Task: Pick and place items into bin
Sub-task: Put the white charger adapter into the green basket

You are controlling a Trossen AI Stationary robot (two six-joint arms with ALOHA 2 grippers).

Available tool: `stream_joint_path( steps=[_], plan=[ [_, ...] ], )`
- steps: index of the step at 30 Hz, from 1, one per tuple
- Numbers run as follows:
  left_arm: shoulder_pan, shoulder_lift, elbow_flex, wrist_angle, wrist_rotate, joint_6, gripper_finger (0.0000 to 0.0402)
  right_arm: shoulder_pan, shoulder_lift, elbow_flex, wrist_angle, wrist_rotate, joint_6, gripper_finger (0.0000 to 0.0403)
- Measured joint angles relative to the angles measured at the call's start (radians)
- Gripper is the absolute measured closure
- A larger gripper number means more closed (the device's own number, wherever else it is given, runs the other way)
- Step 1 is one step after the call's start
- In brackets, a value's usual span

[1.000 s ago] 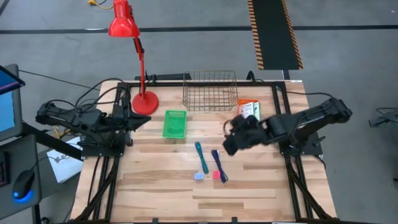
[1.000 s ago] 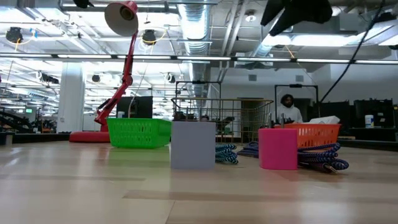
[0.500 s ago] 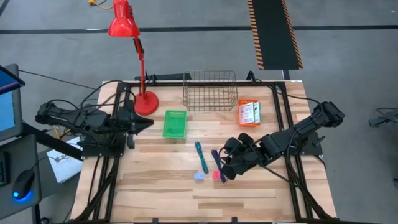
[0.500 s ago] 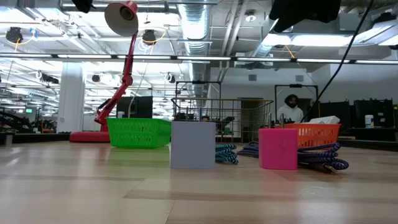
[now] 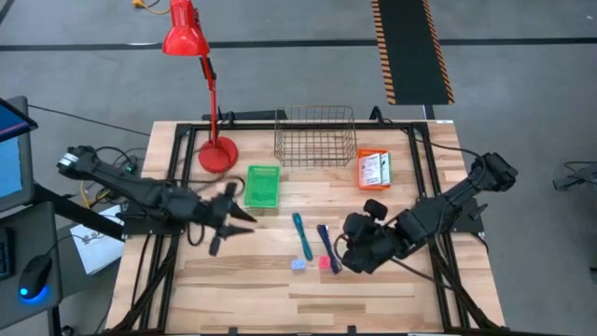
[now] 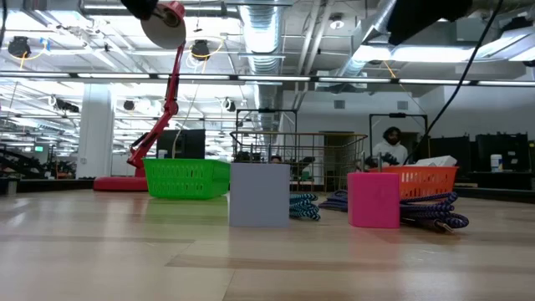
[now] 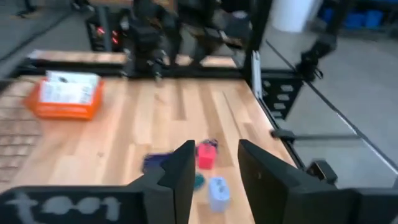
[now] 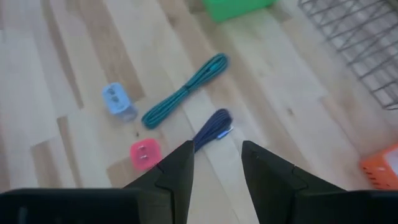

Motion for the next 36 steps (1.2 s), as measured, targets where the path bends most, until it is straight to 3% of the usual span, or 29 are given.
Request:
stream_joint_path(
  steps=[5,16,22,32,36],
  plan=[
    [-0.066,0.142,0.000,0.029,-0.031,-0.071,0.0272,0.073,0.000,0.000,-0.033,0.090,0.126,0.0271],
    [-0.191,0.465,0.000,0.176,-0.206,-0.300,0.0262,0.167,0.000,0.000,-0.090,0.147,0.314,0.0264],
    [-0.207,0.606,0.000,0.239,-0.220,-0.404,0.0262,0.196,0.000,0.000,-0.091,0.149,0.373,0.0264],
    [-0.207,0.843,0.000,0.261,-0.212,-0.474,0.0262,0.228,-0.001,0.000,-0.091,0.143,0.398,0.0264],
    [-0.217,0.917,0.002,0.327,-0.252,-0.495,0.0262,0.232,-0.001,0.000,-0.090,0.135,0.420,0.0264]
  ],
)
